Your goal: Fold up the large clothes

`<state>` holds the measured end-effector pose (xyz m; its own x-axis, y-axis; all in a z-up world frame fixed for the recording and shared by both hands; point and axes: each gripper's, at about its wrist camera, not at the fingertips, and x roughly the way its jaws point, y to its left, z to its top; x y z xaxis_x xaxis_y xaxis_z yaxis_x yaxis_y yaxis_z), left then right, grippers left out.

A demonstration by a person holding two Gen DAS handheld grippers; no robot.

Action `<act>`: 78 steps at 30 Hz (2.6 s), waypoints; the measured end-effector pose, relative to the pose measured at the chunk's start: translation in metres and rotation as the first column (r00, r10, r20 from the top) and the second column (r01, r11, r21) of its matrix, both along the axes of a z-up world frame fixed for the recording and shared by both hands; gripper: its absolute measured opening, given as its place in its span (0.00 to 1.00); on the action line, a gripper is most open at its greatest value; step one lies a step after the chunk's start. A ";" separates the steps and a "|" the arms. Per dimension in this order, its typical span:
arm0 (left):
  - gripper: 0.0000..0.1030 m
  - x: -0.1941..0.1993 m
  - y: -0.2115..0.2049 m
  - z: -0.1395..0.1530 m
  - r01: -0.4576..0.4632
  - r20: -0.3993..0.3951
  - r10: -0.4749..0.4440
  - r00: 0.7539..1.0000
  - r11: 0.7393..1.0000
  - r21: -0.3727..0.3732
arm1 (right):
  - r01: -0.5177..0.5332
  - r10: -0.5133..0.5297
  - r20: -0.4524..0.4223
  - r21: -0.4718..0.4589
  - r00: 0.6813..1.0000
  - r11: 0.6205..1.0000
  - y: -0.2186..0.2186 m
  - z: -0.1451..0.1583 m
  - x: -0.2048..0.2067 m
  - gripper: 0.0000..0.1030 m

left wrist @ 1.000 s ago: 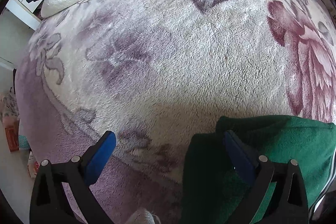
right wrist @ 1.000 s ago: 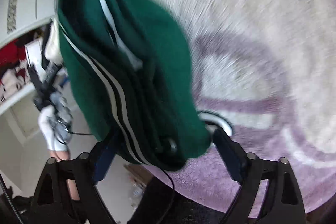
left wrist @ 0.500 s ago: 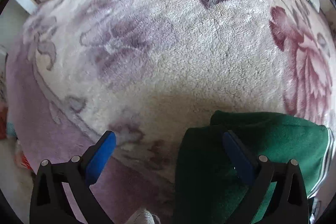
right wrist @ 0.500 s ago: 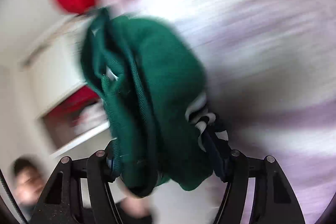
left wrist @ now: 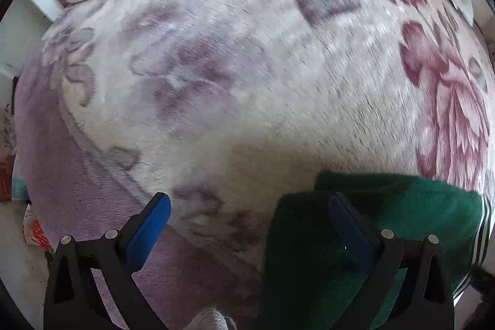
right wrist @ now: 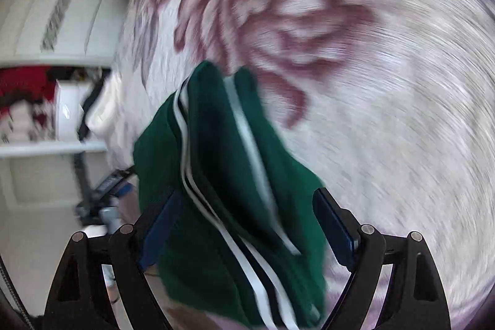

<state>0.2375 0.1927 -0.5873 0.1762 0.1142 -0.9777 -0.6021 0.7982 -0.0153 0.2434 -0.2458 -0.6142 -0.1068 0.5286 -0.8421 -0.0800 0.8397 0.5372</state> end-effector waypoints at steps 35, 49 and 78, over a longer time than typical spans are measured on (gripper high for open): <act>1.00 -0.106 -0.023 -0.042 0.015 0.213 0.167 0.963 0.754 -0.656 | -0.198 0.308 -0.341 0.322 0.888 0.926 -0.034 -0.097 0.054 1.00; 0.78 -0.075 -0.063 -0.023 0.115 0.257 0.033 0.966 0.833 -0.541 | -0.153 0.289 -0.305 0.402 0.908 0.903 0.013 -0.082 0.060 0.69; 0.73 0.319 -0.033 0.029 0.479 0.409 -0.313 0.857 0.776 -0.410 | 0.187 -0.151 -0.116 0.431 0.982 0.883 0.015 0.009 0.388 0.50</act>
